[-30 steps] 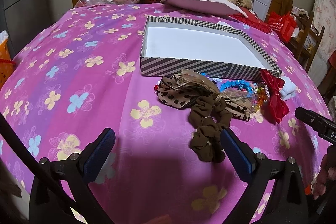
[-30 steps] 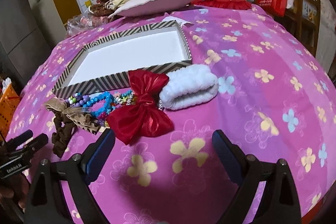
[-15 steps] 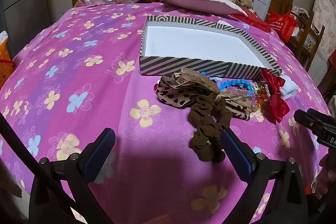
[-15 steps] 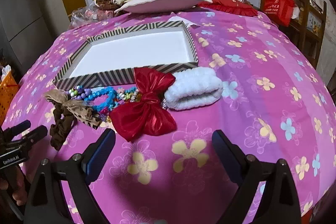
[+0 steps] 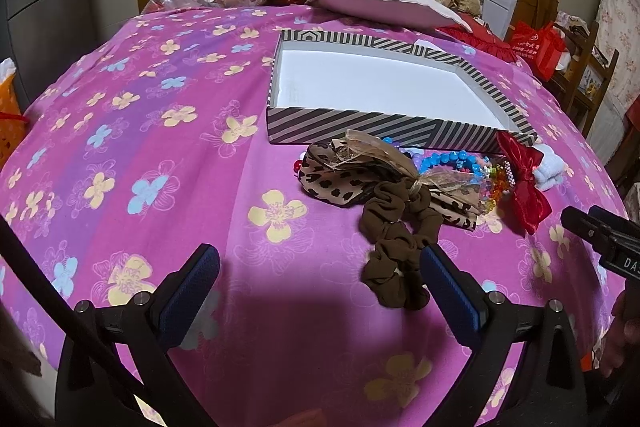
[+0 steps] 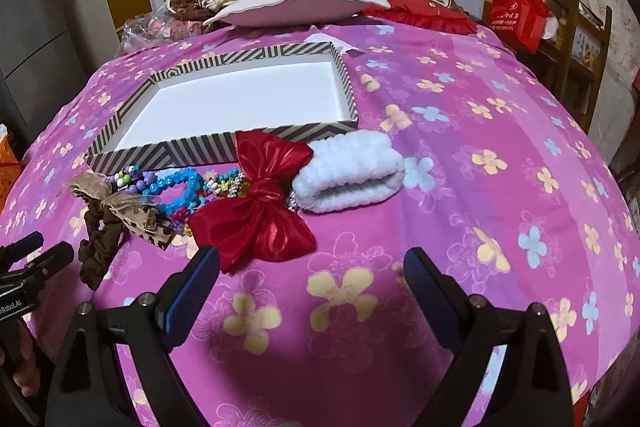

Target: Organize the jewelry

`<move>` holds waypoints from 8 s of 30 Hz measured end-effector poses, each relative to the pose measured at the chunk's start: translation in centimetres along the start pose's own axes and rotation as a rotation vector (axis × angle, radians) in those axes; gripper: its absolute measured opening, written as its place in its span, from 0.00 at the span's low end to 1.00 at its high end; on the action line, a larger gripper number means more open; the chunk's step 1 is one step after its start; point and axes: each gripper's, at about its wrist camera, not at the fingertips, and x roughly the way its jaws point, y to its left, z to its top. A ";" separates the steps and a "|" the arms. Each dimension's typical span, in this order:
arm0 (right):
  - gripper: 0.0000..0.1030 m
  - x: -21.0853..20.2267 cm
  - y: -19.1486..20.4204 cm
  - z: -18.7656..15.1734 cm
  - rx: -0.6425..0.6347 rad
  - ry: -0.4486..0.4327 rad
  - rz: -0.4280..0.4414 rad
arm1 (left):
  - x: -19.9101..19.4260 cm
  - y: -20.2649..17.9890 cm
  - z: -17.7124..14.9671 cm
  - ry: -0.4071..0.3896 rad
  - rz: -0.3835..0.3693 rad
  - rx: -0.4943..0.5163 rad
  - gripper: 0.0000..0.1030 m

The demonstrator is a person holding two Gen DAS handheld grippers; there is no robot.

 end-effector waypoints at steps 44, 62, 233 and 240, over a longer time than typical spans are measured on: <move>0.93 -0.4 -0.1 0.2 -0.001 -0.017 -0.019 | -0.1 0.1 0.0 0.003 -0.002 0.001 0.73; 0.93 -0.4 -0.2 0.1 -0.004 -0.021 -0.019 | -0.1 0.1 0.0 0.002 -0.002 0.000 0.73; 0.15 5.0 -1.1 10.2 0.031 -0.186 0.088 | 1.1 0.9 13.3 -0.325 -0.259 -0.161 0.00; 0.15 10.1 -1.2 11.2 0.012 -0.068 0.128 | 7.3 0.7 13.1 -0.145 -0.173 -0.140 0.00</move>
